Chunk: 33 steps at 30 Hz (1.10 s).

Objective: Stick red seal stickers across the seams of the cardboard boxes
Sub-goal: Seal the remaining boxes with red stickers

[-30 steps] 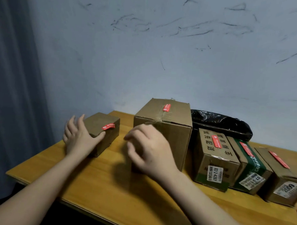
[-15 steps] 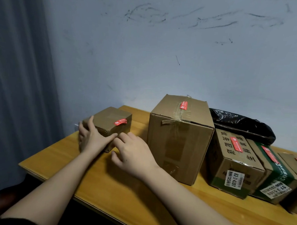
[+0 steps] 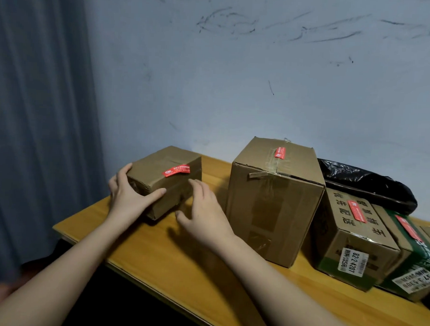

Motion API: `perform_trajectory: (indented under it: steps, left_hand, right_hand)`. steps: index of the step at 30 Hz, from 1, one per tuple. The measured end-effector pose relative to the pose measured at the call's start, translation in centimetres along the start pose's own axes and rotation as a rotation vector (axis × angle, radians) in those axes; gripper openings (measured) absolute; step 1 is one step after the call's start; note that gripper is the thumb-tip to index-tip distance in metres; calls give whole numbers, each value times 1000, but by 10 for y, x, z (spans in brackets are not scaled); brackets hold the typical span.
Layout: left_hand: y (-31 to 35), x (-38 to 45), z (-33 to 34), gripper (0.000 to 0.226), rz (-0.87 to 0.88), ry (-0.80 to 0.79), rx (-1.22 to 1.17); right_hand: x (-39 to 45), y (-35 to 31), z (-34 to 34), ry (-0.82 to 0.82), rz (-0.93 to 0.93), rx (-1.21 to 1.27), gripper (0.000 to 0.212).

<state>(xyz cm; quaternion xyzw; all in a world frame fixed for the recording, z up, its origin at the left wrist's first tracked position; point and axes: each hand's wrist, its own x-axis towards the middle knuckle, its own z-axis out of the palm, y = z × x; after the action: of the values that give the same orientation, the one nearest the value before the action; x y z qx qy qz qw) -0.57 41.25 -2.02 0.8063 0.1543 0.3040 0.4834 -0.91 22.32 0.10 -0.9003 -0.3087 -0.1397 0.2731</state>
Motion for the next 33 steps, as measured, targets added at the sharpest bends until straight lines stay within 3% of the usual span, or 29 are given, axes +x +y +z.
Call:
perform_trajectory:
  steps: [7,11,15,20,24,28,33]
  left_hand:
    - [15,-32,-46,101,92,-72,-6]
    - [17,-47,-69,105,163,-102,24]
    - [18,-61,-90,122,185,-143,2]
    - [13,-74,-115,127,197,-274,-62]
    - [20,-87,-129,117,251,-369,-72]
    - [29,-97,-135,116,297,-449,-110]
    - [40,-108,-129,114,354,-534,-130]
  right_hand:
    - [-5,-18,-7,247,83,215,80]
    - [-8,-27,-18,271,179,385,77]
    - [-15,-30,-30,236,265,609,69]
    - [-28,-40,-41,106,329,816,59]
    - [-41,-46,-51,-71,388,997,49]
    - [-55,-35,-63,-227,435,1020,60]
    - [-77,-22,-85,-228,469,973,54]
